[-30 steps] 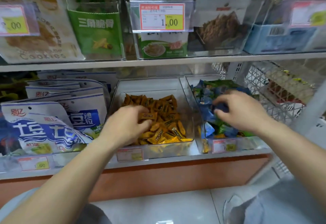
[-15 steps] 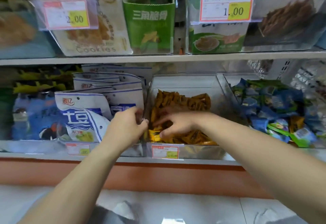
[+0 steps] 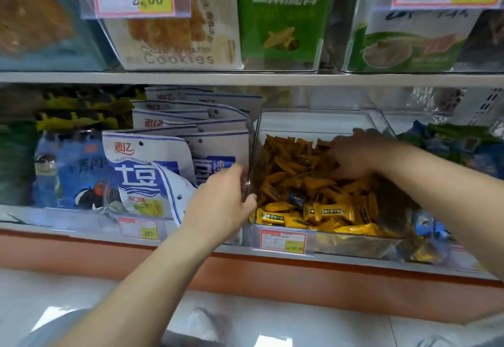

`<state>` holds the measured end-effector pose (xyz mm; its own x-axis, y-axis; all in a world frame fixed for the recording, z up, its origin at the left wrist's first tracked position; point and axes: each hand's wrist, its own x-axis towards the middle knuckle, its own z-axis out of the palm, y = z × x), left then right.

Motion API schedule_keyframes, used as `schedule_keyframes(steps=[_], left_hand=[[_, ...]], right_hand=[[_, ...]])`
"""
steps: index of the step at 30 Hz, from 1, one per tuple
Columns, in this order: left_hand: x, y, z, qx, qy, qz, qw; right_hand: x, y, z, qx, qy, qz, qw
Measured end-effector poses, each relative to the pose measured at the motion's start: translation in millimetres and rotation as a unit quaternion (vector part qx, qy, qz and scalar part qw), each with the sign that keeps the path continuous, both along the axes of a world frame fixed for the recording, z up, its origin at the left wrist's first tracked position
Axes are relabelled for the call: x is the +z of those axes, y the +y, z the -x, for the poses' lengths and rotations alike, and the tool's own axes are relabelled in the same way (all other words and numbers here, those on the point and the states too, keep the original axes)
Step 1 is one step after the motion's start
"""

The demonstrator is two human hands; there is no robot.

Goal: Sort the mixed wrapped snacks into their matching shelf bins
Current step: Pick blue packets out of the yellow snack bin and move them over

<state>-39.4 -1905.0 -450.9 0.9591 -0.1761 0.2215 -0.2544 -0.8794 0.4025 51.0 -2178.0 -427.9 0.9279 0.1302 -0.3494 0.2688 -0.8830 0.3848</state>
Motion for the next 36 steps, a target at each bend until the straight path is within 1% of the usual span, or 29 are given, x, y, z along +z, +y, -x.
schedule_keyframes(steps=[1,2,3,4,5,6,7,8,9,11,14,17,19,20,21,23,25,27,28,29,31,32,33,34,36], left_hand=[[0,0,0,-0.003,0.001,0.0,1.0],[0,-1,-1,-0.006,0.003,0.0,1.0],[0,-1,-1,-0.008,0.004,0.0,1.0],[1,-1,-1,-0.009,0.005,0.0,1.0],[1,-1,-1,-0.009,0.006,0.001,1.0],[1,-1,-1,-0.009,0.006,0.001,1.0],[1,-1,-1,-0.01,0.006,0.002,1.0],[1,0,0,-0.011,0.007,0.002,1.0],[0,0,0,-0.012,0.007,0.003,1.0],[0,1,0,-0.015,0.006,0.006,1.0],[-2,1,-1,-0.013,0.003,0.006,1.0],[-3,2,-2,-0.011,0.009,0.006,1.0],[-3,2,-2,-0.009,0.01,0.016,1.0],[-3,2,-1,-0.01,0.003,0.025,1.0],[-2,1,-1,-0.012,-0.013,0.036,0.999],[0,-1,1,-0.023,-0.061,0.063,0.996],[4,-6,3,-0.051,-0.092,0.095,0.99],[9,-11,3,-0.081,-0.095,0.139,0.982],[11,-13,3,-0.088,-0.094,0.167,0.978],[12,-14,2,-0.084,-0.1,0.192,0.973],[13,-12,-2,-0.045,-0.12,0.216,0.968],[13,-8,-3,-0.021,-0.121,0.22,0.968],[14,-5,-5,0.001,-0.116,0.222,0.968],[13,-2,-6,0.018,-0.111,0.22,0.969],[13,2,-7,0.035,-0.104,0.212,0.971]], right_hand=[[4,6,1,0.026,-0.033,-0.041,0.998],[5,16,2,0.069,-0.074,-0.099,0.99],[4,30,4,0.113,-0.093,-0.165,0.975],[1,46,7,0.137,-0.072,-0.229,0.961],[-4,62,9,0.132,-0.01,-0.273,0.953],[-12,75,10,0.103,0.069,-0.287,0.95],[-20,83,10,0.069,0.136,-0.27,0.951],[-28,87,8,0.053,0.172,-0.234,0.956],[-32,85,7,0.051,0.176,-0.202,0.962],[-35,72,4,0.055,0.152,-0.17,0.972],[-38,51,6,0.045,0.123,-0.182,0.974],[-45,46,12,0.073,0.073,-0.192,0.976],[-41,45,15,0.089,0.016,-0.223,0.971],[-36,43,16,0.094,-0.013,-0.262,0.96],[-28,40,18,0.092,-0.034,-0.321,0.942],[-12,39,24,0.077,-0.059,-0.457,0.884],[1,46,34,0.048,-0.058,-0.581,0.811],[8,57,46,0.019,-0.007,-0.685,0.728],[9,63,51,0.007,0.023,-0.719,0.695],[10,67,54,-0.005,0.053,-0.74,0.671],[6,73,54,-0.036,0.084,-0.762,0.641],[3,74,53,-0.051,0.074,-0.759,0.645],[-3,74,52,-0.055,0.067,-0.74,0.667],[-9,75,52,-0.046,0.083,-0.705,0.702],[-25,78,54,-0.011,0.184,-0.607,0.773]])
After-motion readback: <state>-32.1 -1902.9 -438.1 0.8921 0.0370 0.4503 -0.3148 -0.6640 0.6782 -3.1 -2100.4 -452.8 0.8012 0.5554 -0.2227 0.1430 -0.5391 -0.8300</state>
